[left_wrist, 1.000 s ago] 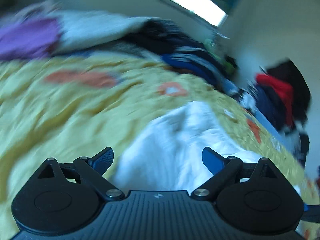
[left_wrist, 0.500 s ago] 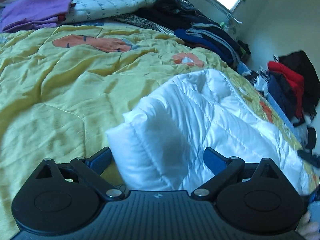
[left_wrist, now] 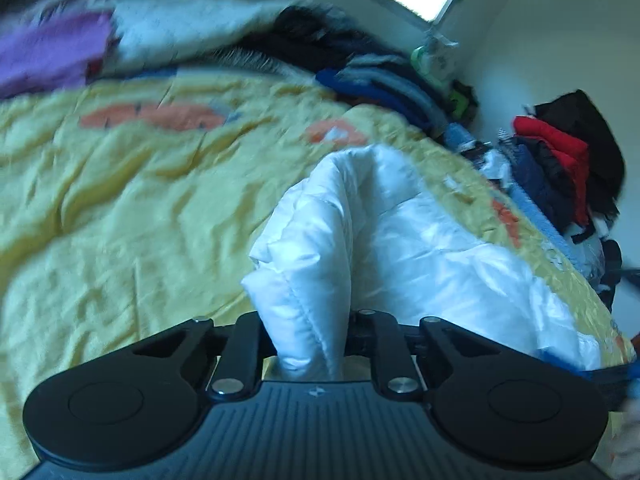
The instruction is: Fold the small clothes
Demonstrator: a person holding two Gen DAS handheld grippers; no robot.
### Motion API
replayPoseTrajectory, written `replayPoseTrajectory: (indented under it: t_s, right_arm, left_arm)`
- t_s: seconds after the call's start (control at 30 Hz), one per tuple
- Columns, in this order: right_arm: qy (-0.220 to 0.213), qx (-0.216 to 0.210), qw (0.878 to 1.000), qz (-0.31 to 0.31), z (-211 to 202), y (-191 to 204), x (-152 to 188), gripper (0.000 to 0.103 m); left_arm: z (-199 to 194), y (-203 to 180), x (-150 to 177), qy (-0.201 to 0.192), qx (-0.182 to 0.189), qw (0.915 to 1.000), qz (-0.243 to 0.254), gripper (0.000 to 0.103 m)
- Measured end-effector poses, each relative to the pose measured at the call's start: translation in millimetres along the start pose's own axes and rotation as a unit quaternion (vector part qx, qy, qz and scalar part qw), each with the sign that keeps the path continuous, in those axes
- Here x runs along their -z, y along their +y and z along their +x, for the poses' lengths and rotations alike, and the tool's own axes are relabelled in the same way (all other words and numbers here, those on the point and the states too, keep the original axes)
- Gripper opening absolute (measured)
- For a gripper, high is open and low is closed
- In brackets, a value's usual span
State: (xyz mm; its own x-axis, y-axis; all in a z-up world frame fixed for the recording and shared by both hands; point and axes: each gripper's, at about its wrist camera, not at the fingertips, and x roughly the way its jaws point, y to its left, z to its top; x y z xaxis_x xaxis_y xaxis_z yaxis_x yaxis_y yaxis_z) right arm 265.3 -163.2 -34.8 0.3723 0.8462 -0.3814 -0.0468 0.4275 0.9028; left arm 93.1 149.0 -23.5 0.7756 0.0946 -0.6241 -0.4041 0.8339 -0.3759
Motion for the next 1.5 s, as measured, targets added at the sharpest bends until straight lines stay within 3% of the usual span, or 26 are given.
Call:
replayPoseTrajectory:
  t_s: [0.1,0.33,0.37,0.43,0.47,0.5,0.57,0.7,0.77,0.9,0.97,1.07,1.27,1.4,1.5]
  right_arm:
    - [0.011,0.018,0.999,0.028,25,-21,-7,0.101]
    - [-0.015,-0.036,0.994,0.105,23,-44,-19,0.103]
    - [-0.014,-0.055,0.992,0.115,17,-46,-18,0.099]
    - [-0.025,-0.135,0.981,0.139,-7,-51,-14,0.098]
    - [-0.028,-0.183,0.973,0.135,-25,-50,-10,0.099]
    - [-0.034,-0.203,0.971,0.121,-43,-47,-8,0.100]
    - [-0.048,-0.198,0.976,0.076,-86,-43,-4,0.102]
    - [-0.071,-0.138,0.987,0.047,-156,-63,2,0.102]
    - [-0.093,-0.128,0.985,0.071,-180,-85,5,0.102]
    - [-0.144,-0.198,0.961,0.130,-213,-121,16,0.102]
    - [-0.163,-0.200,0.957,0.130,-222,-128,18,0.102]
    - [-0.178,-0.188,0.958,0.120,-235,-127,23,0.101]
    - [-0.197,-0.100,0.975,0.036,-291,-115,48,0.102]
    - [-0.217,-0.072,0.973,0.032,-312,-118,55,0.102]
    - [-0.222,-0.072,0.972,0.028,-309,-115,48,0.102]
  left_arm:
    - [-21,-22,-3,-0.026,0.027,0.9985,0.041,0.014]
    - [-49,-82,3,-0.060,0.069,0.9881,0.124,0.014]
    - [-50,-88,3,-0.061,0.073,0.9869,0.130,0.014]
    - [-54,-97,1,-0.060,0.083,0.9849,0.140,0.014]
    - [-58,-101,1,-0.062,0.087,0.9835,0.146,0.014]
    - [-61,-104,1,-0.064,0.091,0.9821,0.152,0.014]
    - [-69,-113,1,-0.067,0.106,0.9785,0.164,0.014]
    - [-84,-146,9,-0.077,0.142,0.9653,0.205,0.014]
    - [-89,-166,19,-0.078,0.166,0.9546,0.234,0.014]
    - [-88,-214,53,-0.065,0.204,0.9246,0.315,0.014]
    - [-82,-237,74,-0.044,0.227,0.9073,0.351,0.014]
    - [-68,-265,110,-0.013,0.259,0.8770,0.405,0.014]
    - [-26,-297,181,0.075,0.284,0.8395,0.457,0.014]
    - [-10,-309,222,0.061,0.281,0.8065,0.516,0.014]
    - [-6,-308,239,0.040,0.274,0.7915,0.545,0.014]
